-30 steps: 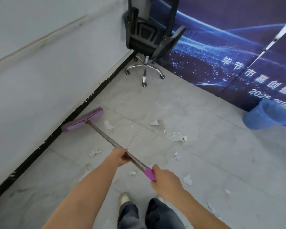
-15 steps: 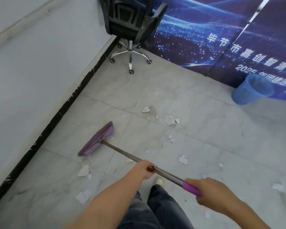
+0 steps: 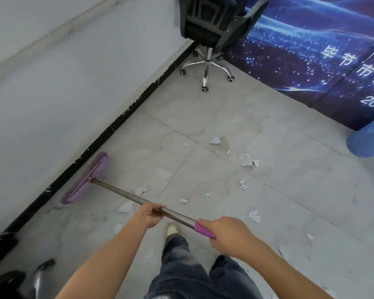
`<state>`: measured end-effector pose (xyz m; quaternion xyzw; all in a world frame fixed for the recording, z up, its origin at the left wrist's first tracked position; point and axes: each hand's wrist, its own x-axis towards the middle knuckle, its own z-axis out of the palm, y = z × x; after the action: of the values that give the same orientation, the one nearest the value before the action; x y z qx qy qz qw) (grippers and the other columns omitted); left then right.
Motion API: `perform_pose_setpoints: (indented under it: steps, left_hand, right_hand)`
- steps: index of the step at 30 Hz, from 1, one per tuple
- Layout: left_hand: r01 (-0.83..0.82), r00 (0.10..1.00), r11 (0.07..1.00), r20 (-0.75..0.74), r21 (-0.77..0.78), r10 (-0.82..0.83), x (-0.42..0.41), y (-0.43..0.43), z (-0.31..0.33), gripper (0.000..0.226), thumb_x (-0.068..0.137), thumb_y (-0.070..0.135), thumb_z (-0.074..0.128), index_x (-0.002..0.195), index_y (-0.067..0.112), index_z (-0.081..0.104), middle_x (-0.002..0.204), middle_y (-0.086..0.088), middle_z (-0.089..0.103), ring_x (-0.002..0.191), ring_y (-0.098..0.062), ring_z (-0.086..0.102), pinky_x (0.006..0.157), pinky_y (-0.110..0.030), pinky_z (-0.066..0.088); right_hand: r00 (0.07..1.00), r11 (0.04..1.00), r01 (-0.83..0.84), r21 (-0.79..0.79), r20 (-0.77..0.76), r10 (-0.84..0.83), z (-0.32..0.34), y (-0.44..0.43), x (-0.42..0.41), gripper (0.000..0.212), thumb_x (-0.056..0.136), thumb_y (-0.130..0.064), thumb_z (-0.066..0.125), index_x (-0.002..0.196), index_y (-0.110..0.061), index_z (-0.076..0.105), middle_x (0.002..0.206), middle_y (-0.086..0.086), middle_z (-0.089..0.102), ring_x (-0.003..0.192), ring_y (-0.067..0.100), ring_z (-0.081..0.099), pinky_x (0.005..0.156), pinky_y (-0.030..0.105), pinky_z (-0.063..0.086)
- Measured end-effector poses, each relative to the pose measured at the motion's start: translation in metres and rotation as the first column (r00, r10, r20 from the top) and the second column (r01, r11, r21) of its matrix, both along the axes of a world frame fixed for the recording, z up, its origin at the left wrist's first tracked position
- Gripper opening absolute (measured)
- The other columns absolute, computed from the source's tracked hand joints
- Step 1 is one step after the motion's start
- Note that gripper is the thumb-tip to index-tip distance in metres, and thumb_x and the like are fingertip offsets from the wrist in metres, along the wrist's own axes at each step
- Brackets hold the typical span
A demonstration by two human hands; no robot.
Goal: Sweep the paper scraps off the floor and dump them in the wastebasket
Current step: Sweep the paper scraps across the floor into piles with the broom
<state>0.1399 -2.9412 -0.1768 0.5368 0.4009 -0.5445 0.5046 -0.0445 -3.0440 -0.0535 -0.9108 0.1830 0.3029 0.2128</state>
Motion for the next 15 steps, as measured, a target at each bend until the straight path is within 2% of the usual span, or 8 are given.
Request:
perform_pose_setpoints:
  steps: [4, 6, 8, 9, 11, 12, 14, 15]
  left_hand:
    - [-0.027, 0.999, 0.994, 0.04, 0.106, 0.022, -0.011, 0.029, -0.02, 0.031, 0.099, -0.007, 0.032, 0.068, -0.006, 0.04, 0.071, -0.018, 0.041, 0.063, -0.023, 0.041, 0.029, -0.028, 0.044]
    - [-0.029, 1.0, 0.992, 0.014, 0.12, 0.028, -0.043, 0.034, -0.027, 0.033, 0.099, -0.004, 0.031, 0.068, -0.005, 0.039, 0.07, -0.015, 0.039, 0.062, -0.024, 0.04, 0.068, -0.03, 0.055]
    - [-0.011, 0.999, 0.994, -0.036, 0.112, 0.015, -0.084, 0.03, -0.036, 0.033, 0.1, -0.003, 0.031, 0.068, -0.005, 0.04, 0.072, -0.016, 0.041, 0.064, -0.028, 0.04, 0.095, -0.035, 0.044]
    - [0.002, 0.998, 0.994, -0.06, 0.106, 0.004, -0.107, 0.022, -0.038, 0.033, 0.099, -0.003, 0.031, 0.068, -0.006, 0.041, 0.073, -0.017, 0.043, 0.065, -0.03, 0.042, 0.091, -0.037, 0.047]
    - [0.003, 0.996, 0.995, -0.085, 0.096, 0.006, -0.151, -0.001, -0.036, 0.033, 0.099, -0.002, 0.03, 0.068, -0.005, 0.042, 0.072, -0.017, 0.044, 0.064, -0.029, 0.043, 0.053, -0.038, 0.055]
    - [-0.026, 0.996, 0.996, -0.086, 0.086, 0.033, -0.169, -0.015, -0.034, 0.033, 0.099, -0.003, 0.029, 0.069, -0.004, 0.042, 0.072, -0.016, 0.044, 0.063, -0.029, 0.043, 0.042, -0.036, 0.053]
    - [-0.085, 0.992, 0.996, -0.086, 0.037, 0.088, -0.199, -0.047, -0.023, 0.028, 0.099, -0.005, 0.029, 0.076, -0.005, 0.046, 0.074, -0.017, 0.045, 0.069, -0.029, 0.047, 0.075, -0.032, 0.055]
    - [-0.113, 0.99, 0.993, -0.089, -0.021, 0.111, -0.21, -0.063, -0.017, 0.026, 0.099, -0.006, 0.029, 0.08, -0.006, 0.046, 0.076, -0.017, 0.046, 0.077, -0.031, 0.049, 0.097, -0.036, 0.045]
  right_hand:
    - [0.98, 0.98, -0.199, -0.02, 0.023, 0.199, -0.016, 0.01, 0.017, 0.033, 0.086, -0.004, 0.044, 0.116, -0.014, 0.05, 0.099, 0.017, 0.057, 0.09, 0.032, 0.055, 0.047, 0.023, 0.019]
    - [0.958, 0.957, -0.288, -0.034, 0.012, 0.288, -0.015, 0.006, -0.001, 0.032, 0.085, -0.001, 0.044, 0.113, -0.012, 0.052, 0.106, 0.017, 0.059, 0.093, 0.033, 0.056, 0.047, 0.022, 0.015]
    - [0.938, 0.937, -0.346, -0.035, -0.012, 0.346, -0.016, -0.008, -0.034, 0.032, 0.087, -0.002, 0.042, 0.115, -0.013, 0.053, 0.112, 0.017, 0.059, 0.093, 0.033, 0.055, 0.047, 0.022, 0.013]
    - [0.934, 0.933, -0.358, -0.038, -0.029, 0.357, -0.017, -0.019, -0.053, 0.033, 0.088, -0.004, 0.041, 0.117, -0.014, 0.053, 0.114, 0.016, 0.059, 0.096, 0.033, 0.055, 0.047, 0.022, 0.013]
    - [0.934, 0.934, -0.354, -0.051, -0.08, 0.349, -0.016, -0.047, -0.093, 0.038, 0.087, -0.005, 0.042, 0.12, -0.021, 0.052, 0.108, 0.014, 0.059, 0.092, 0.029, 0.054, 0.047, 0.023, 0.015]
    - [0.938, 0.939, -0.339, -0.065, -0.105, 0.331, -0.014, -0.061, -0.109, 0.04, 0.086, -0.005, 0.042, 0.121, -0.024, 0.051, 0.097, 0.011, 0.058, 0.085, 0.025, 0.049, 0.046, 0.023, 0.017]
    - [0.94, 0.933, -0.332, -0.139, -0.134, 0.315, 0.0, -0.089, -0.136, 0.043, 0.085, -0.005, 0.042, 0.121, -0.029, 0.049, 0.074, 0.002, 0.044, 0.079, 0.023, 0.046, 0.047, 0.023, 0.02]
    - [0.938, 0.92, -0.341, -0.195, -0.133, 0.32, 0.01, -0.102, -0.145, 0.044, 0.086, -0.006, 0.041, 0.121, -0.032, 0.047, 0.073, 0.002, 0.043, 0.082, 0.025, 0.05, 0.047, 0.024, 0.023]
